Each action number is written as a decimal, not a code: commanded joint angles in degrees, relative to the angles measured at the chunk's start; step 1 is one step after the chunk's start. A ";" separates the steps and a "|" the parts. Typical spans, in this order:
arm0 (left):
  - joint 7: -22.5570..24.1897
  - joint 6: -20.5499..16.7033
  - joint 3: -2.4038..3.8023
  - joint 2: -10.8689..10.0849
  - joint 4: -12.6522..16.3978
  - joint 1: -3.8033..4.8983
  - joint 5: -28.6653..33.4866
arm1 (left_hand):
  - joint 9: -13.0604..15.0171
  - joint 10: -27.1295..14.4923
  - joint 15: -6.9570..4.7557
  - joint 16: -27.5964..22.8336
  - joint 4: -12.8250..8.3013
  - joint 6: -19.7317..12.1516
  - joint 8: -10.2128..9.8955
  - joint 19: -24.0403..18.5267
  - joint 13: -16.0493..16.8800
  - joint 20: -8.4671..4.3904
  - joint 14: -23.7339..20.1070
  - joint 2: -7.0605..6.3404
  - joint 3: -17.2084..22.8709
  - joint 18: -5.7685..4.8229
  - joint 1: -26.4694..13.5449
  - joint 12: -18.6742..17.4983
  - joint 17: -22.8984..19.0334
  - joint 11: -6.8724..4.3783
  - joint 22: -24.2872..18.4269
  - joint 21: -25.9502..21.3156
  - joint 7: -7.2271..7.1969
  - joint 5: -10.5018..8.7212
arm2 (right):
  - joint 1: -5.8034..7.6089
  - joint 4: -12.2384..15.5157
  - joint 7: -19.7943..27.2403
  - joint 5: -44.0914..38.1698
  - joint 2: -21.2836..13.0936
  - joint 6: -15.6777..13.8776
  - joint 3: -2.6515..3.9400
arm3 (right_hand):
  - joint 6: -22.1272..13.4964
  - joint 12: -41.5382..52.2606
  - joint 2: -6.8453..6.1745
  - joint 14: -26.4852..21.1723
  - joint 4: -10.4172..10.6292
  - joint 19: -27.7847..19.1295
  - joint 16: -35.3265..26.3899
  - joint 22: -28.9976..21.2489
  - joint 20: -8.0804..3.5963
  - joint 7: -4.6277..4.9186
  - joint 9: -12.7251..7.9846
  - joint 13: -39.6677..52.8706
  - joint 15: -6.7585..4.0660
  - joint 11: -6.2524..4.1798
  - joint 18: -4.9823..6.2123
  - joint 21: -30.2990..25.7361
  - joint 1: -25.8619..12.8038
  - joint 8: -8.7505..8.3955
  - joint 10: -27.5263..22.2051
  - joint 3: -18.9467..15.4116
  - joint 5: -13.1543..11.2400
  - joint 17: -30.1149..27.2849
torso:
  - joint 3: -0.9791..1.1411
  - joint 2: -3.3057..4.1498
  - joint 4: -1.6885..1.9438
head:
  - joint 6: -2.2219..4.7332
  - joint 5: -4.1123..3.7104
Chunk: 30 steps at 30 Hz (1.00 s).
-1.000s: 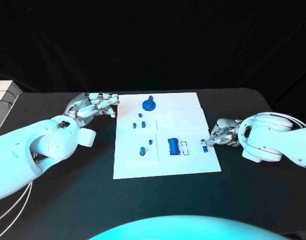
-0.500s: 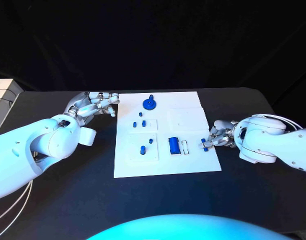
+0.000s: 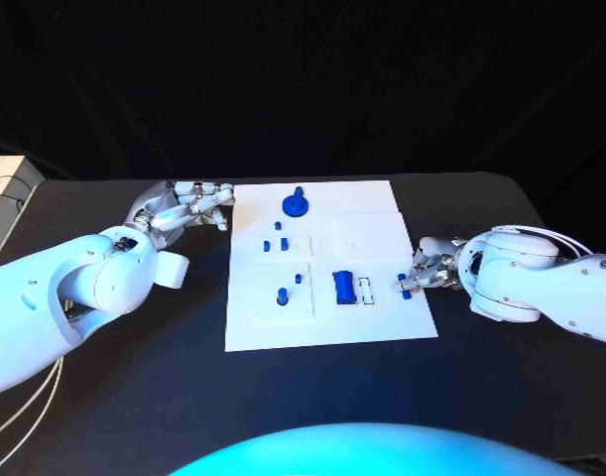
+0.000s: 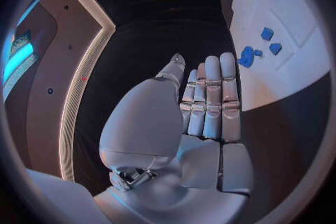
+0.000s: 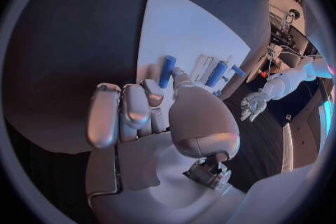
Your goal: Assemble the parts on the task board
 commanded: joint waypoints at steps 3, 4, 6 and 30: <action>0.30 0.61 0.03 -0.02 0.14 -0.06 0.29 | 0.05 -0.38 0.07 -0.30 0.23 -0.12 0.24 0.31 -0.03 -0.08 0.50 0.47 0.08 -0.31 -0.25 0.24 -0.01 -0.15 0.09 -0.32 0.19 0.23 | -0.88 -0.36 0.83 -1.36 0.36 2.43 -0.50 | -1.05 -0.45 1.17 0.11 -2.02 4.43 -0.11 10.36 0.02 0.24 -2.16 -0.18 0.17 0.21 -0.73 -0.20 2.79 -1.10 -0.51 0.76 1.05 0.18 | 0.02 0.03 0.02 | -0.19 -0.04; 0.30 0.61 0.03 -0.04 0.14 -0.06 0.29 | 0.05 -0.38 0.07 -0.30 0.23 -0.12 0.24 0.31 -0.03 -0.08 0.50 0.47 0.08 -0.31 -0.25 0.24 -0.01 -0.15 0.09 -0.32 0.19 0.23 | -0.91 -0.31 1.03 -1.17 0.40 2.54 -0.51 | -1.06 -0.47 1.31 0.13 -2.33 4.43 -0.07 10.36 0.03 0.24 -2.28 -0.20 0.18 0.22 -0.73 -0.21 2.97 -1.21 -0.55 0.76 1.45 0.27 | 0.02 0.03 0.01 | -0.21 -0.06; 0.28 0.60 0.03 -0.05 0.14 -0.06 0.29 | 0.05 -0.38 0.07 -0.30 0.23 -0.12 0.24 0.31 -0.03 -0.08 0.50 0.47 0.08 -0.31 -0.25 0.24 -0.01 -0.15 0.09 -0.32 0.19 0.23 | -0.97 -0.19 1.45 -0.64 0.45 2.72 -0.52 | -1.32 -0.65 2.36 0.09 -3.70 4.42 -0.07 10.40 0.00 0.17 -2.64 -0.31 0.09 0.12 -0.76 -0.09 4.82 -1.60 -0.71 2.21 3.12 0.38 | 0.01 0.03 0.01 | -0.21 -0.06; 0.14 0.59 0.03 -0.12 0.14 -0.06 0.29 | 0.05 -0.38 0.06 -0.29 0.22 -0.10 0.24 0.33 -0.04 -0.10 0.49 0.57 0.18 -0.32 -0.17 0.22 -0.01 -0.15 0.15 -0.37 0.20 0.23 | -0.94 0.44 5.33 12.10 -0.23 -4.34 -0.51 | -3.20 -1.23 -1.28 0.19 -14.45 4.30 -0.68 10.45 0.15 1.19 0.10 -1.04 0.30 0.36 -0.75 0.15 0.92 0.01 -1.04 36.29 3.40 1.51 | 0.03 0.01 0.01 | -0.34 0.18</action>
